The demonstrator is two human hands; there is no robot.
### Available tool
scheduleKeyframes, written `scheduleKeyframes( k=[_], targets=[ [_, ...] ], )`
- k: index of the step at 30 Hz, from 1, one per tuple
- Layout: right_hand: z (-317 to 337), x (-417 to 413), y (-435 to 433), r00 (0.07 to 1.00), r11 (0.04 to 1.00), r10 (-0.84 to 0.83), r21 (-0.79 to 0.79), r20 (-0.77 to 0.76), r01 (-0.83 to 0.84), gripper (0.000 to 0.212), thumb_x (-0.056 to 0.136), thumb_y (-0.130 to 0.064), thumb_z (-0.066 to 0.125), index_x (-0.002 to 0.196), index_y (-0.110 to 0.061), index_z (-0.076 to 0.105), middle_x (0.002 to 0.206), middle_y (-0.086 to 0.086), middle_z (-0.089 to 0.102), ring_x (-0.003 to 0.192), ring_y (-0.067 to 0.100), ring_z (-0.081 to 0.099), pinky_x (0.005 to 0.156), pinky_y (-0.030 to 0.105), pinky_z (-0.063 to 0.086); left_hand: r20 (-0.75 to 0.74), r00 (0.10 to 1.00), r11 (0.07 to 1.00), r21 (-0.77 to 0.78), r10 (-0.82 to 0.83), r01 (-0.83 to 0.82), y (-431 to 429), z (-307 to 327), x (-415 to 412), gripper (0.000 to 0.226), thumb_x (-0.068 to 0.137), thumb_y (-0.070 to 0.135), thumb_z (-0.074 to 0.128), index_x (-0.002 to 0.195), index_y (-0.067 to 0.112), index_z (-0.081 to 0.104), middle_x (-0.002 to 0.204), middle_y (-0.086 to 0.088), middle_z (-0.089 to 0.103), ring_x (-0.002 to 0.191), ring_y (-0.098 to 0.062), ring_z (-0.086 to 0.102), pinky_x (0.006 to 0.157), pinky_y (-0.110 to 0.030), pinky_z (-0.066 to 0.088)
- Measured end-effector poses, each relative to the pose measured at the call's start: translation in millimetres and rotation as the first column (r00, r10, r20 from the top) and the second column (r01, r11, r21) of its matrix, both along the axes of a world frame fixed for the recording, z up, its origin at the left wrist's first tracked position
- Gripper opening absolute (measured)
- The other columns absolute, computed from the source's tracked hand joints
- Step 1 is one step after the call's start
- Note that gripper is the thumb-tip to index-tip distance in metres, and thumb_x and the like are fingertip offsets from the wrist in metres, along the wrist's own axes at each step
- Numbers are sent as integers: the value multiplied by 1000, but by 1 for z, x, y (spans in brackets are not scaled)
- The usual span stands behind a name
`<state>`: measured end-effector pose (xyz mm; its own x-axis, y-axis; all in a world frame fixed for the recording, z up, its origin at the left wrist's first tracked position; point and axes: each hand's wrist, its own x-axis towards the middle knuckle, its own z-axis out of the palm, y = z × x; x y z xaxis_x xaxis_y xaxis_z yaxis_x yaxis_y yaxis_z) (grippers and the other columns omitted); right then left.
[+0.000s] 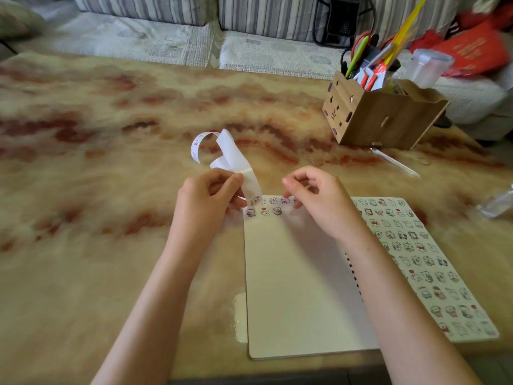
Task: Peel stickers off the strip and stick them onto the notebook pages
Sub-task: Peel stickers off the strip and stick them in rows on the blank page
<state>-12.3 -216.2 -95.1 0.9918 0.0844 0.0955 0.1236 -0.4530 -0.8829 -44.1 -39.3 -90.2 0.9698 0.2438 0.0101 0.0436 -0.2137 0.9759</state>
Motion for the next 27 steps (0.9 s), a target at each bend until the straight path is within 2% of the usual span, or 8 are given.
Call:
scheduleKeyframes(
  k=[2, 5, 10, 12, 15, 18, 22, 27],
  targets=[
    [8, -6, 7, 995, 994, 87, 64, 45, -90, 8, 92, -24, 61, 91, -17, 65, 87, 0, 72, 70, 2, 60, 63, 11, 43, 17, 1000, 1000, -13, 1, -1, 0, 0, 0, 22, 92, 21, 58, 78, 9, 69, 65, 2, 69, 51, -2, 63, 42, -12, 40],
    [11, -10, 16, 983, 979, 166, 110, 78, -174, 8, 84, -20, 71, 90, -21, 65, 87, -3, 72, 81, 6, 65, 75, 27, 47, 41, 999, 1000, -23, -3, 4, -1, 1, 1, 21, 93, 18, 58, 77, 9, 68, 64, 2, 67, 47, 2, 60, 42, -9, 38],
    [8, -13, 23, 974, 976, 177, 105, 140, -193, 15, 81, -7, 73, 84, -20, 67, 75, -5, 70, 74, 17, 67, 71, 41, 52, 69, 997, 999, -20, -26, 28, -1, 1, 1, 20, 93, 18, 58, 78, 8, 67, 65, -1, 67, 46, 2, 59, 45, -8, 39],
    [6, -12, 23, 975, 976, 166, 114, 147, -184, 15, 81, -5, 72, 81, -20, 68, 73, -6, 70, 71, 18, 66, 68, 37, 53, 72, 997, 999, -35, -36, 39, -1, 0, 2, 21, 93, 19, 58, 76, 9, 67, 61, 4, 67, 50, 1, 62, 48, -10, 44],
    [6, -10, 24, 977, 976, 135, 145, 164, -159, 17, 81, -4, 73, 79, -21, 68, 72, -7, 69, 65, 8, 61, 65, 29, 52, 62, 995, 995, -67, -72, 76, -1, -1, 3, 28, 94, 24, 55, 74, 11, 69, 61, 5, 69, 59, -5, 67, 58, -17, 51],
    [5, -8, 23, 981, 974, 96, 187, 170, -128, 16, 81, -3, 72, 80, -18, 68, 71, -8, 68, 65, 5, 62, 66, 24, 53, 37, 989, 989, -37, -144, 146, -1, -1, 3, 29, 93, 30, 56, 72, 15, 70, 65, 5, 71, 65, -6, 68, 64, -19, 51],
    [4, -8, 22, 975, 969, 129, 185, 179, -162, 14, 82, -1, 70, 81, -14, 69, 72, -8, 68, 67, 5, 63, 71, 25, 54, 27, 981, 981, -16, -191, 191, -1, -1, 1, 17, 90, 22, 62, 76, 16, 70, 63, 11, 70, 61, 3, 65, 55, -9, 46],
    [4, -9, 23, 972, 980, 124, 131, 198, -151, 12, 81, -3, 72, 83, -15, 70, 72, -8, 69, 67, 3, 63, 71, 24, 53, 55, 982, 983, -36, -180, 182, 0, 0, 1, 18, 90, 20, 61, 74, 18, 69, 59, 14, 67, 60, 4, 64, 53, -7, 44]
  ],
)
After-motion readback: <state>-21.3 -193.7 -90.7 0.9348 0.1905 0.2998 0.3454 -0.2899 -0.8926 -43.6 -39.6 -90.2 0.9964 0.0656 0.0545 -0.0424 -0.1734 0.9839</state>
